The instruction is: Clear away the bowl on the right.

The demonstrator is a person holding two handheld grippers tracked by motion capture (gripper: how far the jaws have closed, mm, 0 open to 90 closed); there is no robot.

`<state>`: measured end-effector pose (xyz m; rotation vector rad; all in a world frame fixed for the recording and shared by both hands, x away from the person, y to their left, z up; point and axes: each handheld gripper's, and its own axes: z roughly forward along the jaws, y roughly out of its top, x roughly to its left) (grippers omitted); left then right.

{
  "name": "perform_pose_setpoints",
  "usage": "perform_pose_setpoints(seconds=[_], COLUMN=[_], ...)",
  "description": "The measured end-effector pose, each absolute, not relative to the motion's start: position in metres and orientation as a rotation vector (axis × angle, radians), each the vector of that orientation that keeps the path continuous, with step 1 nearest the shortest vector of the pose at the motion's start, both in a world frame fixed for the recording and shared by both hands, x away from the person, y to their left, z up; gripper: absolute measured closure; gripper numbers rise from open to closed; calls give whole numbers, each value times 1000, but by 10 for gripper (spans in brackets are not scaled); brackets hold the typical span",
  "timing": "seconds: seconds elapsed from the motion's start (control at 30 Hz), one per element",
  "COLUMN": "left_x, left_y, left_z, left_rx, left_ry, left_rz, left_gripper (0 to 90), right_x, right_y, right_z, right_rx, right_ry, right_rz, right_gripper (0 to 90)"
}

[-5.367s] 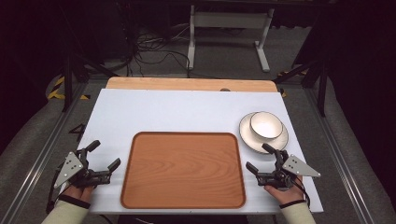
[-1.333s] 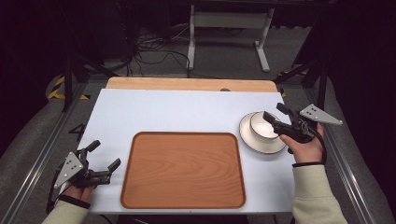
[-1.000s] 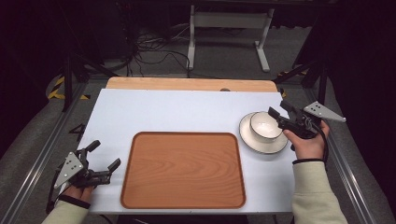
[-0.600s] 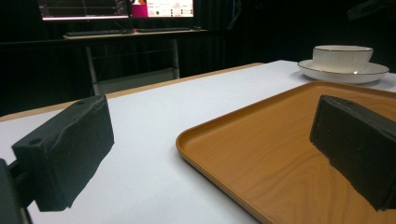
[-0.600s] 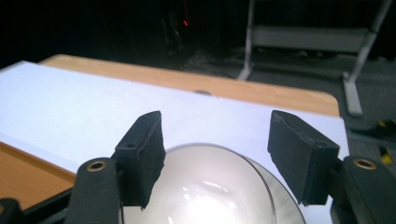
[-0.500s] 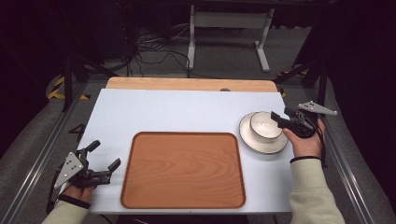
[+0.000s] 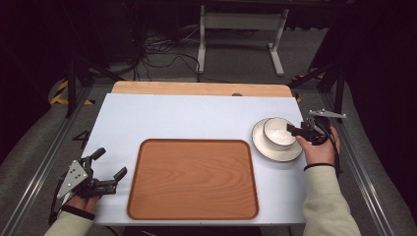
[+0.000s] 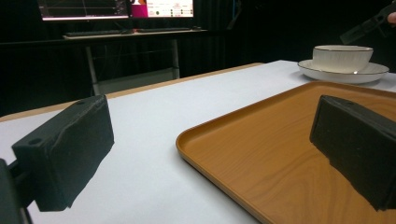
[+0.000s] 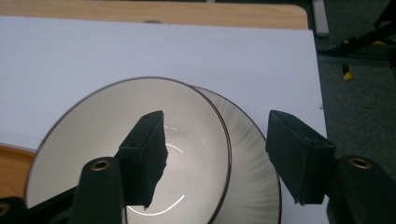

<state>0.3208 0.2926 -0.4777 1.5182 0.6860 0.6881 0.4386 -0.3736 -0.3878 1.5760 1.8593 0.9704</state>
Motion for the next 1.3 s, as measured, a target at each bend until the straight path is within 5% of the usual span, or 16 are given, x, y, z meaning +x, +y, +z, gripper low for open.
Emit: perform_pose_setpoints(seconds=[0.3, 1.03, 1.3], left_x=[321, 321, 321], left_y=[293, 293, 293], left_z=[-478, -478, -478], left_rx=[1518, 1516, 1517], left_ry=[686, 687, 686], left_rz=[688, 687, 687], left_gripper=[2, 2, 2], right_x=[446, 453, 454], right_y=[-374, -370, -369], right_z=[-399, -411, -410], right_rx=[1684, 1898, 2009], right_ry=[1897, 1944, 1881], right_rz=[890, 822, 863], right_gripper=[456, 794, 822])
